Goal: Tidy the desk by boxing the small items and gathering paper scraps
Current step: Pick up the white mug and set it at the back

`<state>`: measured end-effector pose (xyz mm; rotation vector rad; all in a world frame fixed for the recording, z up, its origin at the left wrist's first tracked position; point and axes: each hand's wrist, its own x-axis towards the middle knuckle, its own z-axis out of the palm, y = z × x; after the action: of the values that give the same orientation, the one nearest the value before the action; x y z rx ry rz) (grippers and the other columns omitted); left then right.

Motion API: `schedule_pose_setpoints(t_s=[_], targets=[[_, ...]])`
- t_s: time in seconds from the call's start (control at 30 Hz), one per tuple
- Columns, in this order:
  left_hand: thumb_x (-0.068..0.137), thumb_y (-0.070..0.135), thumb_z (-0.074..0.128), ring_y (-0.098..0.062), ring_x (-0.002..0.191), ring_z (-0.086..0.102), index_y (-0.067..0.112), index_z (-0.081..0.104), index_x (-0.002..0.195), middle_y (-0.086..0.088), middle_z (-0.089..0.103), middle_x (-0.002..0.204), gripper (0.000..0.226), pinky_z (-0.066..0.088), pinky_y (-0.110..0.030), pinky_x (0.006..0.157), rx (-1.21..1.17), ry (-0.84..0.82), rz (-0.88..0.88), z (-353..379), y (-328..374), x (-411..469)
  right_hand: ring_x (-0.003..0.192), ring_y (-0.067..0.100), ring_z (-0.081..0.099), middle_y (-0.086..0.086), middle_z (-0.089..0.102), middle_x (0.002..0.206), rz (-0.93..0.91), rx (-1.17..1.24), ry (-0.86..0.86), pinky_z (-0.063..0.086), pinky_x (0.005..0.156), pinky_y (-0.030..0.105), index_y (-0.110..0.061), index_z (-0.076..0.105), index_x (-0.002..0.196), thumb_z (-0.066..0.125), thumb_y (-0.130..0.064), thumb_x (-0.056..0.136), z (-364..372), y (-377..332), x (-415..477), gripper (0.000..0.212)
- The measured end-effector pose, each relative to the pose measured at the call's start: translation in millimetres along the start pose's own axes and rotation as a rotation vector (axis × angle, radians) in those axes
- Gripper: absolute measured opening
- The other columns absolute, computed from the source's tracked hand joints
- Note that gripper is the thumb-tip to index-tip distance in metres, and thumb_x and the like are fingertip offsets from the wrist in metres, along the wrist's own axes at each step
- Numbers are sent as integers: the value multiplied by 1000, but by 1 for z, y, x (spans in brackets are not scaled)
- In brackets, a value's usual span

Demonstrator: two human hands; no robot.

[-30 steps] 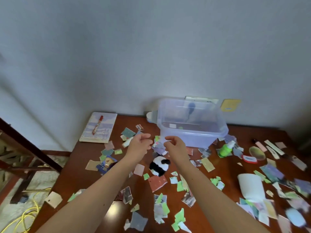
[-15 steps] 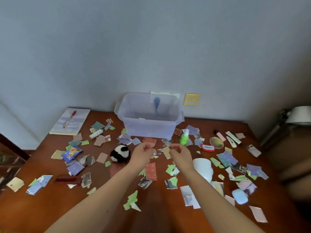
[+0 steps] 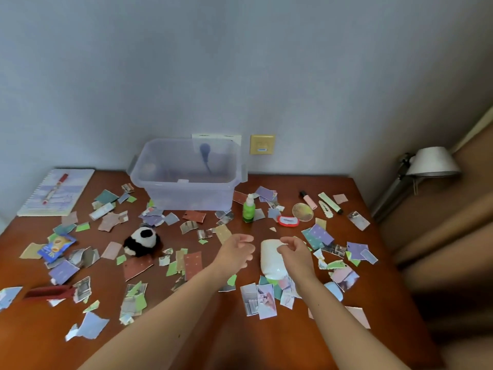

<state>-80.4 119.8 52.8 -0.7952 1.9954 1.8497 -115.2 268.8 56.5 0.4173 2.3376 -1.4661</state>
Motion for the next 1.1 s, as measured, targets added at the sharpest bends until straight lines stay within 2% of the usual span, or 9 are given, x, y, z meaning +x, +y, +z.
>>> schedule_pose_setpoints(t_s=[0.1, 0.3, 0.4, 0.53, 0.63, 0.77, 0.93, 1.03, 1.1], targets=[[97, 15, 54, -22, 118, 56, 17, 46, 136, -5, 53, 133, 40, 47, -34, 96, 26, -89, -78, 14, 6, 9, 108, 16, 47, 3, 52, 132, 75, -2, 1, 40, 80, 28, -21, 53, 125, 53, -14, 94, -5, 7, 12, 31], [96, 19, 56, -26, 131, 45, 18, 36, 145, -5, 41, 147, 53, 43, -38, 102, 89, -123, -207, 29, 5, 36, 113, 20, 45, 6, 45, 140, 221, -5, -29, 42, 85, 29, -20, 44, 137, 49, -16, 98, -4, 17, 29, 40], [96, 18, 55, -25, 125, 46, 15, 34, 145, -9, 44, 141, 54, 43, -37, 99, 88, -174, -254, 34, 5, 48, 106, 16, 41, 7, 43, 142, 274, -7, -49, 41, 81, 26, -21, 40, 140, 45, -16, 99, -3, 20, 36, 42], [95, 24, 58, -25, 119, 47, 14, 32, 146, -11, 44, 141, 59, 44, -34, 91, 129, -209, -288, 39, 0, 62, 117, 21, 45, 7, 42, 143, 332, 3, -53, 42, 86, 27, -20, 38, 142, 43, -16, 101, -1, 22, 44, 41], [94, 29, 59, -24, 120, 48, 16, 32, 145, -10, 45, 141, 60, 46, -37, 96, 122, -218, -324, 38, -5, 68, 116, 21, 44, 8, 41, 142, 369, 3, -69, 45, 89, 28, -21, 37, 143, 41, -16, 102, 2, 24, 44, 42], [93, 30, 60, -26, 118, 54, 14, 37, 143, -11, 52, 132, 57, 48, -40, 100, 64, -264, -380, 39, -12, 79, 117, 23, 43, 11, 39, 142, 399, -3, -126, 46, 103, 38, -21, 32, 145, 43, -12, 101, 8, 26, 47, 46], [87, 44, 65, -25, 112, 54, 17, 37, 138, -9, 51, 122, 64, 52, -37, 93, 63, -233, -436, 40, -12, 82, 117, 20, 45, 6, 45, 140, 375, 11, -76, 46, 97, 33, -23, 37, 142, 56, -18, 96, 14, 22, 46, 50], [82, 51, 68, -28, 117, 51, 19, 34, 140, -9, 47, 128, 74, 53, -41, 95, 54, -191, -445, 37, -4, 85, 123, 23, 48, 2, 47, 140, 349, 16, -17, 47, 82, 26, -25, 41, 140, 68, -22, 89, 15, 13, 44, 57], [82, 48, 70, -25, 111, 49, 18, 33, 140, -8, 46, 124, 76, 53, -38, 92, 27, -176, -418, 36, 5, 84, 122, 22, 50, 2, 48, 140, 322, 42, 20, 46, 69, 19, -24, 43, 139, 70, -22, 87, 13, 5, 43, 59]])
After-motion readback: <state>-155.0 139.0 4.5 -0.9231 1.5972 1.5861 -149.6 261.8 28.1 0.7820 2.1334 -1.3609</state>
